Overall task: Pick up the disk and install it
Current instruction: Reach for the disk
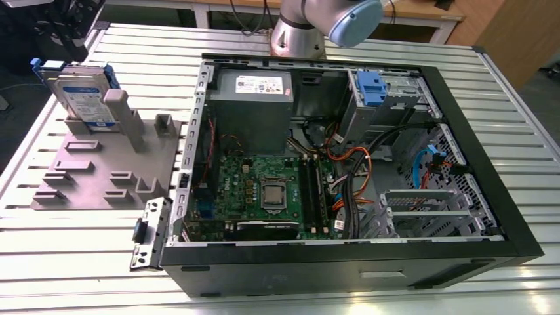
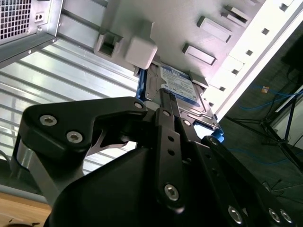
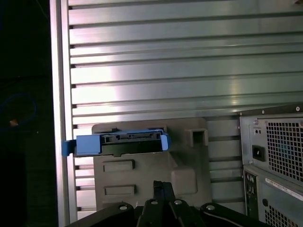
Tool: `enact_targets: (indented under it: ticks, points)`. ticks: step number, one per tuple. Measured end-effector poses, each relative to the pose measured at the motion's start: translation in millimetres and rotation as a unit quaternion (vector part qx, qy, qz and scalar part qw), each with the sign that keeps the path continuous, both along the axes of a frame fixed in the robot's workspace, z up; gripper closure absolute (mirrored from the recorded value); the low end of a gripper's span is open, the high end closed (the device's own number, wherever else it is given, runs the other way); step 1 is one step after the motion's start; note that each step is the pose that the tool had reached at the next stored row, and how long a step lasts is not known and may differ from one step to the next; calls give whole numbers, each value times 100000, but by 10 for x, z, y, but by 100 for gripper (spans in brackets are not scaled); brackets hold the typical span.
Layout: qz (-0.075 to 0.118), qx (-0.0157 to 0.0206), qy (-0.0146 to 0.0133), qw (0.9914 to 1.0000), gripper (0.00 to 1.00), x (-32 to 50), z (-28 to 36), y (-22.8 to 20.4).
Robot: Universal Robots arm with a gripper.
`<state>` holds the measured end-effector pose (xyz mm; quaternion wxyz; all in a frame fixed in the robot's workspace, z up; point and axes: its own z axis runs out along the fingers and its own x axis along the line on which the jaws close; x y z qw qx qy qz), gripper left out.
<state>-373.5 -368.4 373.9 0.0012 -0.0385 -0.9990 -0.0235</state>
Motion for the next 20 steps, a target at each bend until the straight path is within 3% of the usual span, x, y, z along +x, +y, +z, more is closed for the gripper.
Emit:
enact_targets:
  ticks: [20]
  points:
    - [1, 1, 2, 100000, 89, -65, -29, 0]
